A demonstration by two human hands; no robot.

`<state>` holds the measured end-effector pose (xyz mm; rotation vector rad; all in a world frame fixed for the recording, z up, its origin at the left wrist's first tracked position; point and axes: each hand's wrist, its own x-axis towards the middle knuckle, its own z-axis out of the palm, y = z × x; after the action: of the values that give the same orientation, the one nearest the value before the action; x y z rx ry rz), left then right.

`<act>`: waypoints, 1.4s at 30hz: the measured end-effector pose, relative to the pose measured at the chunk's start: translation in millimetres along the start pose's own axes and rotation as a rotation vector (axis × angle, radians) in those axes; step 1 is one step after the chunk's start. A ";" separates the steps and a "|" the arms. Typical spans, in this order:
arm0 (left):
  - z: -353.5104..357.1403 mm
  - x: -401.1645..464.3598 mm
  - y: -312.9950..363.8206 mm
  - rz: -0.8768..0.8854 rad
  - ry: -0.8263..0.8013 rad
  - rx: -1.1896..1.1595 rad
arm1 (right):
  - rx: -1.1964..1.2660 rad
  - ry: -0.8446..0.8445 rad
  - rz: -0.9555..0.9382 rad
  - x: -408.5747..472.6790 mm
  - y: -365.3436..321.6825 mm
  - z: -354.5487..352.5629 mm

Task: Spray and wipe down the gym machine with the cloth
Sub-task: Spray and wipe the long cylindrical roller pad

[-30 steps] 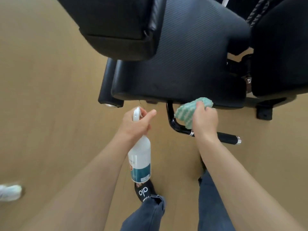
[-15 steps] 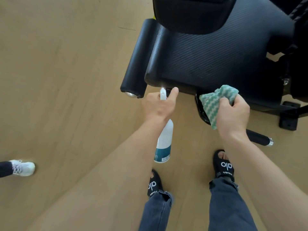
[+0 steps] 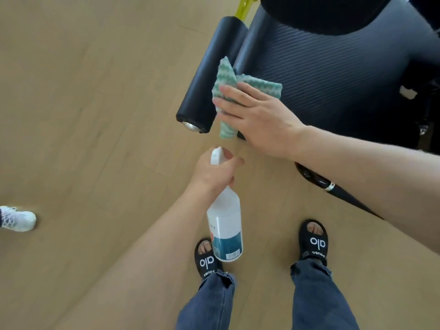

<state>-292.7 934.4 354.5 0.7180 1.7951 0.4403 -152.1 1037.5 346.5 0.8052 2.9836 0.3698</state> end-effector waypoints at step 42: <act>87.9 -33.5 10.7 -0.138 -0.007 -0.344 | -0.864 -0.791 -1.064 -214.5 100.4 38.2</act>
<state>-199.9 915.8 356.0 0.3537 1.6929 0.6327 86.5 1022.9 325.8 -0.5783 1.7979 0.8601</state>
